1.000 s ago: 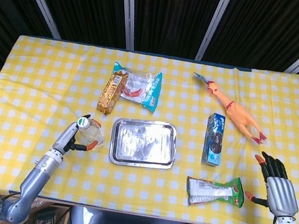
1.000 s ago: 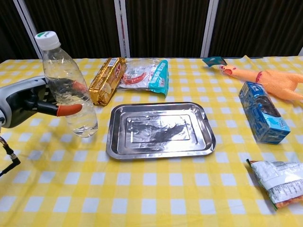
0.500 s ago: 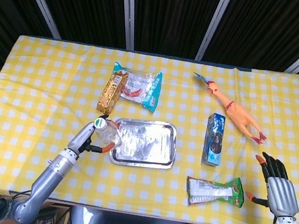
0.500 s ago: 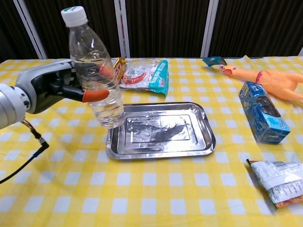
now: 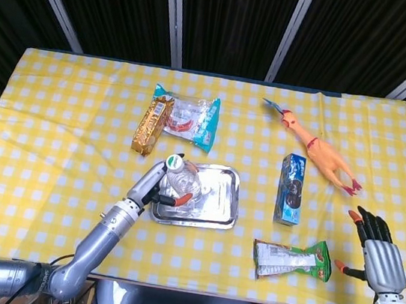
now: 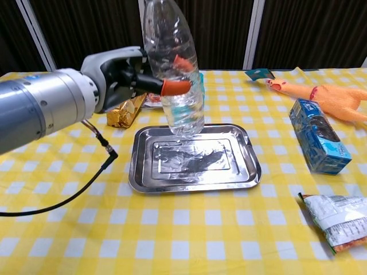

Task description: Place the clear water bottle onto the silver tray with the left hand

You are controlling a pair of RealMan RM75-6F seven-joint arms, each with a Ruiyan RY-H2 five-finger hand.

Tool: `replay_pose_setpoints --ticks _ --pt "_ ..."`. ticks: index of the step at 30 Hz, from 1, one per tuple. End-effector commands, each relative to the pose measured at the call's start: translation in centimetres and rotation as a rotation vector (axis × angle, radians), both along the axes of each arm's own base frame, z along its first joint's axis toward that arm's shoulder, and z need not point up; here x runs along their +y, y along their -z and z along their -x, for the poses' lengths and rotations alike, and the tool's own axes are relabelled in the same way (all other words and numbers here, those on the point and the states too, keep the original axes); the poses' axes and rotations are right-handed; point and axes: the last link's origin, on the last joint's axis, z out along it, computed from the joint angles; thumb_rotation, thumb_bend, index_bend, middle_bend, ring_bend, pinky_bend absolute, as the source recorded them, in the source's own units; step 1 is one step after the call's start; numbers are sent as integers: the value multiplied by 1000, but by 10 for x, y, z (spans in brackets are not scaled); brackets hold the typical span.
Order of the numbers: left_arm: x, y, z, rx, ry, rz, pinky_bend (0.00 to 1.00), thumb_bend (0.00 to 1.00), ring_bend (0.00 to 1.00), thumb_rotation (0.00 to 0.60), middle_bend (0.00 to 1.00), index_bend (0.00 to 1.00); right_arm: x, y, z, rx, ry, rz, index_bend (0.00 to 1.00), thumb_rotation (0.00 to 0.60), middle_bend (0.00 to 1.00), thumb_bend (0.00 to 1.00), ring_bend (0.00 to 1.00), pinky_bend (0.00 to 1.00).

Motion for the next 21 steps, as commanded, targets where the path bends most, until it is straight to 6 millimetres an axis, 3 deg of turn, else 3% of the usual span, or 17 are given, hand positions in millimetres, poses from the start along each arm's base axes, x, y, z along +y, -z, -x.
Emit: replay_pose_setpoints --ticks 1,5,9,21 --pt "-5 -39 -33 -5 38 -81 36 458 0 600 418 446 0 1 -1 2 -3 -6 111 600 0 50 12 0" --pt "-22 -61 -43 28 52 -102 36 458 0 600 418 449 1 4 -3 2 -12 -11 111 600 0 49 13 0" --pt "-22 -65 -30 49 -1 -91 36 458 0 600 418 449 2 5 -5 6 -14 -18 111 600 0 49 12 0" --pt "5 -1 65 201 -149 45 36 459 0 600 416 449 1 6 -2 19 2 -22 111 600 0 50 12 0"
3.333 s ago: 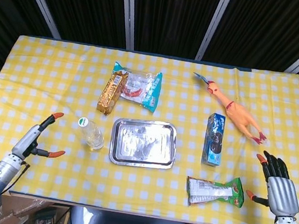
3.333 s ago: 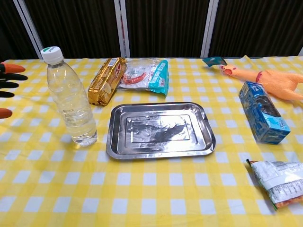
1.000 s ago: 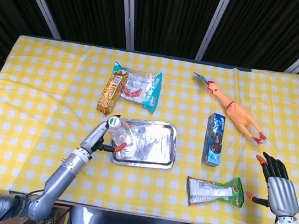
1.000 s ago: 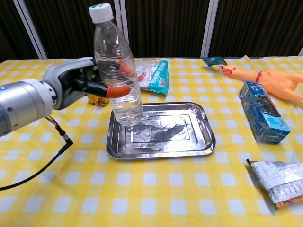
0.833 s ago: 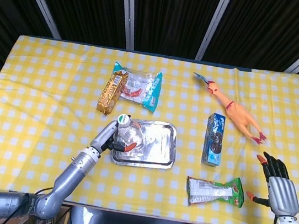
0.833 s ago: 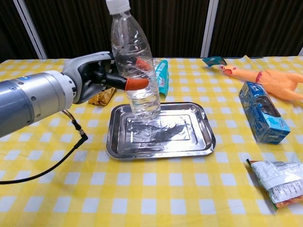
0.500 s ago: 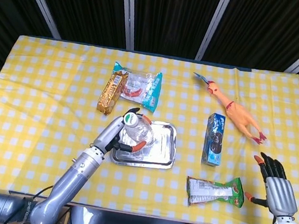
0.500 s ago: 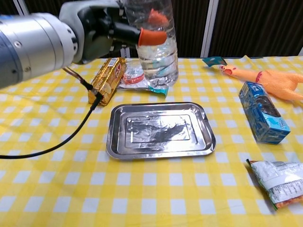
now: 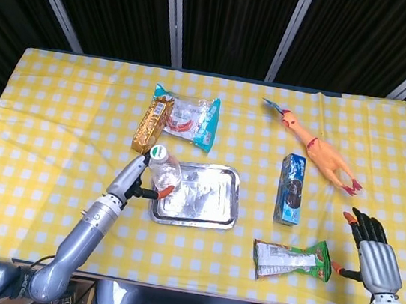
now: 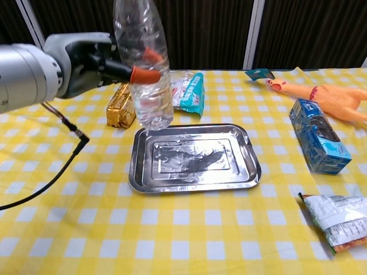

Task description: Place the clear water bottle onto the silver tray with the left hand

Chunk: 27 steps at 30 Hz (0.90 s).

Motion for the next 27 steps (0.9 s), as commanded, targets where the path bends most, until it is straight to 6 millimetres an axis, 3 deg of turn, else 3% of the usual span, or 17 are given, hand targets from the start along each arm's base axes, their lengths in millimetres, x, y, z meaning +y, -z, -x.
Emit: replay_pose_setpoints --ticks 1,3,6,14,16,18,21,24,27 --pt "3 27 38 49 -46 62 36 459 0 600 416 449 0 1 0 0 0 -4 111 600 0 50 12 0" --pt "3 32 42 48 -47 68 36 459 0 600 416 449 0 1 0 3 0 -5 111 600 0 50 12 0" --pt "5 28 34 12 -29 61 36 459 0 600 416 449 0 1 -1 1 -4 -4 111 600 0 49 12 0" --pt "-8 -53 -47 -230 80 -25 36 511 0 600 442 476 0 5 0 10 -3 -17 110 600 0 50 12 0" --pt "-8 -70 -54 -218 101 -71 36 483 0 600 448 481 0 6 -1 10 -6 -19 111 600 0 50 12 0" --pt "-11 -83 -57 -185 110 -106 36 470 0 600 449 481 0 6 -2 8 -9 -19 111 600 0 49 12 0" --pt "-14 -87 -54 -152 81 -90 36 469 0 600 449 481 1 6 -2 8 -9 -16 110 600 0 50 12 0" --pt "-10 -77 -40 -127 20 -44 36 469 0 600 448 481 1 6 -2 9 -8 -15 111 600 0 49 12 0" --pt "-4 -53 -15 -85 -48 22 36 469 0 600 448 481 1 6 -3 8 -8 -15 111 600 0 49 12 0"
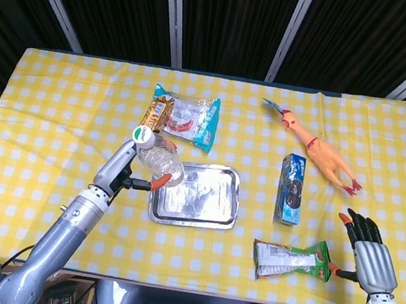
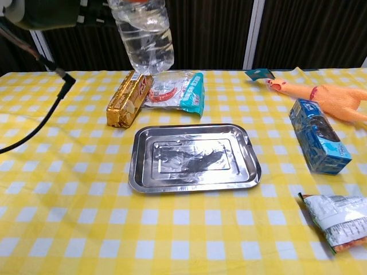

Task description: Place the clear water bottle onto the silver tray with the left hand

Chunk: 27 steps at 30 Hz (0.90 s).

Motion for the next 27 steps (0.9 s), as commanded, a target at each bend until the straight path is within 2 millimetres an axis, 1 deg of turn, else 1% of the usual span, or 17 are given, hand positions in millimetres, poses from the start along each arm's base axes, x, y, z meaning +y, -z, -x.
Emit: replay_pose_setpoints --ticks 1,2,6,8,12,17,21,23,26,27 --pt "9 26 29 54 -74 78 36 470 0 600 448 481 0 0 0 -1 1 0 111 600 0 49 12 0" --pt "10 36 39 63 -96 103 36 470 0 600 447 481 0 0 0 1 2 0 111 600 0 49 12 0" --pt "17 62 65 51 -158 167 36 481 0 600 446 481 -1 0 1 3 5 0 110 600 0 49 12 0" --pt "17 70 69 37 -145 185 36 483 0 600 443 481 -1 2 0 -4 2 -9 111 600 0 50 13 0" --pt "15 70 66 33 -114 163 36 483 0 600 445 481 -1 3 0 3 -1 -13 111 600 0 49 12 0" --pt "9 71 48 -14 -66 146 36 482 0 600 450 490 -1 3 -1 -2 -4 -10 111 600 0 49 12 0" --pt "7 79 34 -58 -54 174 36 483 0 600 457 498 -1 3 -1 -10 -5 -13 111 600 0 50 12 0" --pt "10 88 25 -72 -53 180 36 485 0 600 460 501 -1 4 0 -6 -4 -19 111 600 0 50 12 0" --pt "12 110 6 -65 -38 190 36 485 0 600 456 502 -2 6 1 -1 -4 -23 111 600 0 50 12 0" --pt "5 126 -16 -115 -12 252 36 485 0 600 454 502 -2 5 1 2 -3 -19 111 600 0 50 12 0"
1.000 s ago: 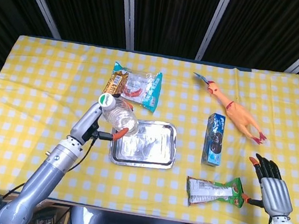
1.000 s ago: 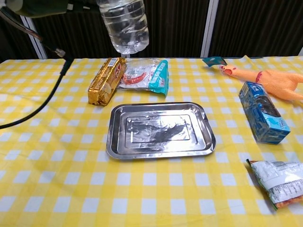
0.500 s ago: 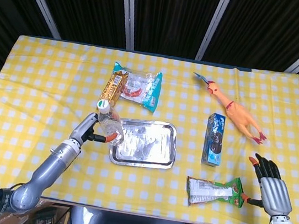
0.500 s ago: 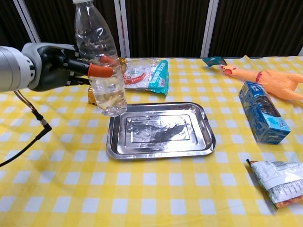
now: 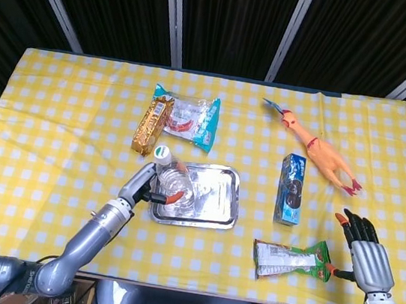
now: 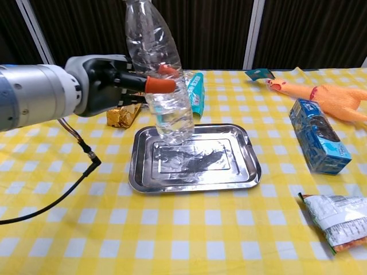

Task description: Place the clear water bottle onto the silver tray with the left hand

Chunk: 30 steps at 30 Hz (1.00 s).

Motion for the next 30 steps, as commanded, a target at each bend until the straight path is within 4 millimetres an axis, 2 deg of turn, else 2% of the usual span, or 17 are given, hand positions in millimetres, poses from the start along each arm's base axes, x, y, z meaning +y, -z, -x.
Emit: replay_pose_setpoints --ticks 1,3,7,14,17,19,22,30 --pt "-4 40 -45 -56 39 76 36 487 0 600 454 502 -1 -1 1 2 3 6 111 600 0 50 12 0" --pt "-6 44 -48 -31 54 76 36 491 0 600 458 503 -1 -2 1 0 3 10 111 600 0 49 12 0" --pt "-8 31 -37 47 69 24 37 502 0 600 466 509 0 -4 2 -5 5 13 111 600 0 49 12 0" --pt "-11 -45 27 198 -10 -129 36 504 0 600 470 522 3 -2 -3 -11 -16 5 111 600 0 49 12 0" --pt "-14 -68 52 243 -39 -171 36 504 0 600 470 523 3 -1 -4 -10 -14 1 111 600 0 50 12 0" --pt "-13 -75 62 236 -61 -173 36 504 0 600 471 523 3 0 -4 -10 -12 1 110 600 0 49 12 0" --pt "-9 -71 61 210 -61 -158 36 504 0 600 472 523 2 -1 -4 -7 -12 4 111 600 0 49 13 0" --pt "-8 -19 8 94 11 -50 36 505 0 600 469 523 0 -2 0 1 4 10 111 600 0 50 13 0"
